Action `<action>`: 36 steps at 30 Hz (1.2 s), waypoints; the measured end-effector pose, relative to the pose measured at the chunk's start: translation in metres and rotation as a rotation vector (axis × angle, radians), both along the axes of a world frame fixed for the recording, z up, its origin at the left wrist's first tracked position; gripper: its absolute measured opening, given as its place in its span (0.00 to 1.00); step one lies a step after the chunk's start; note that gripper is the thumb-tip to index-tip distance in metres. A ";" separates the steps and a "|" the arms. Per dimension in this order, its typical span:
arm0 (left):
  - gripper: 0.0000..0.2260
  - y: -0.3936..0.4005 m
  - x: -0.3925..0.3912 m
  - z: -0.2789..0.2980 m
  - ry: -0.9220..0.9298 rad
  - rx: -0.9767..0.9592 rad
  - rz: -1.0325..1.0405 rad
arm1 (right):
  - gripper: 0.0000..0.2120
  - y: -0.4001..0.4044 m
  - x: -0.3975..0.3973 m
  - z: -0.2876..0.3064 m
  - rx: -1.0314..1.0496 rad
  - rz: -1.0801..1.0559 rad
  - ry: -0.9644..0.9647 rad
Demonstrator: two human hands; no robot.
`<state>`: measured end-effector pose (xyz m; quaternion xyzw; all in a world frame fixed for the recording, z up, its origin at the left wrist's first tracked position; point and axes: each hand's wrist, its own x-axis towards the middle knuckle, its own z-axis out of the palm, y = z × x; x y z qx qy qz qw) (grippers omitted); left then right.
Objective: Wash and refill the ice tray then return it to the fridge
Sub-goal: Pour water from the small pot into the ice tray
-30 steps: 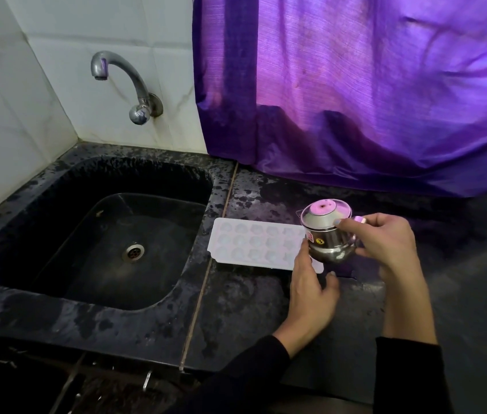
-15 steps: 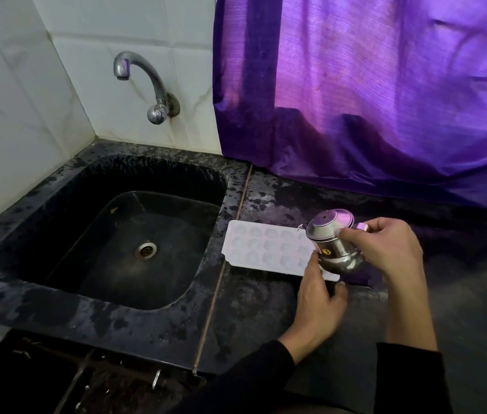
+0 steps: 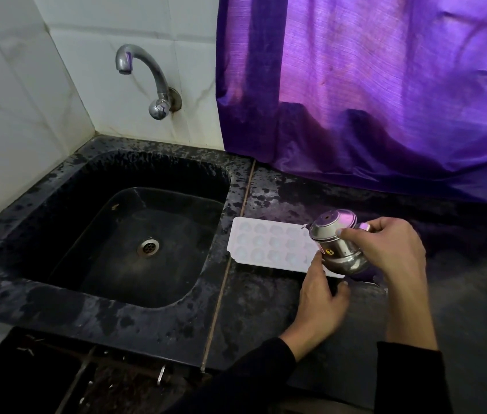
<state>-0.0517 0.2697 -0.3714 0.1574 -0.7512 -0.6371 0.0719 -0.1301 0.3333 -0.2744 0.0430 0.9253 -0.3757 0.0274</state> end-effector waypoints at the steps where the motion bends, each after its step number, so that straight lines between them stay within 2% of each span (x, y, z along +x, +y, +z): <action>1: 0.28 0.000 0.001 0.000 -0.001 0.000 -0.007 | 0.13 0.000 0.001 0.000 0.005 -0.004 0.000; 22: 0.28 -0.005 0.007 0.003 -0.009 -0.035 -0.058 | 0.14 0.001 0.005 -0.001 -0.020 -0.019 -0.014; 36: 0.31 -0.017 0.013 0.010 0.042 -0.028 0.038 | 0.15 -0.004 0.011 0.002 -0.303 -0.026 -0.035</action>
